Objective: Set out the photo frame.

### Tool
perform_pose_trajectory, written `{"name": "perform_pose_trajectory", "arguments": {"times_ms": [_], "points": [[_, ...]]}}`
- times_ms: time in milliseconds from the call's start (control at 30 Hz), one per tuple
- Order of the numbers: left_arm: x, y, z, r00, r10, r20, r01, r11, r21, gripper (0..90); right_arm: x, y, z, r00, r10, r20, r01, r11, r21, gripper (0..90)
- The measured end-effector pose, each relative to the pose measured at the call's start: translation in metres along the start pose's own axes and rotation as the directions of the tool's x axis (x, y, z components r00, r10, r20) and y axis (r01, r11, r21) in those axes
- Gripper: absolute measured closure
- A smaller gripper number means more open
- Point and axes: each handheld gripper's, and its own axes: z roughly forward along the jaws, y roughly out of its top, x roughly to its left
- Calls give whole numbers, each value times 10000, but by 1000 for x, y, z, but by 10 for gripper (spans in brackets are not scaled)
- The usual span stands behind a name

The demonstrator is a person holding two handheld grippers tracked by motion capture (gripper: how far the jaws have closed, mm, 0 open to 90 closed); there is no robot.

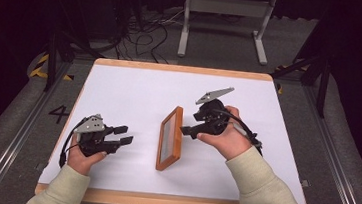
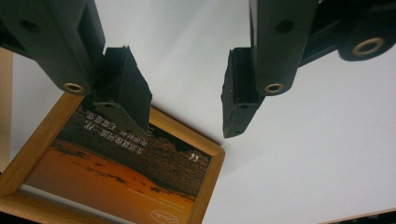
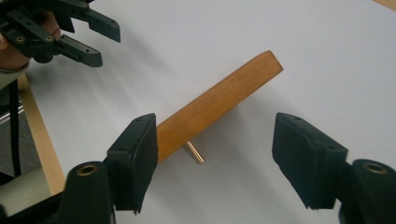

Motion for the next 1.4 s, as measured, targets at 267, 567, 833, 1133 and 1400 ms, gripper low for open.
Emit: {"name": "perform_pose_trajectory", "arguments": {"times_ms": [267, 567, 833, 1133, 1400], "points": [[0, 0, 0, 10000, 12, -1, -12, 10000, 29, 527, 13, 7, 15, 9989, 411, 203, -417, 9987, 299, 182], [0, 0, 1, 10000, 19, -26, -19, 10000, 21, 525, 13, 6, 43, 9966, 825, 59, -827, 9918, 972, 181], [0, 0, 1, 10000, 18, -34, -18, 10000, 16, 526, 13, 5, 64, 9930, 1182, 29, -1173, 9815, 1513, 205], [0, -1, 1, 10000, 36, -20, -36, 10000, 33, 526, 13, 4, 75, 9900, 1377, -290, -1295, 9720, 1961, 309], [-1, -1, 1, 10000, -13, -24, 13, 10000, 19, 526, 13, 2, 77, 9800, 1926, -492, -1764, 9568, 2309, 399]]}}
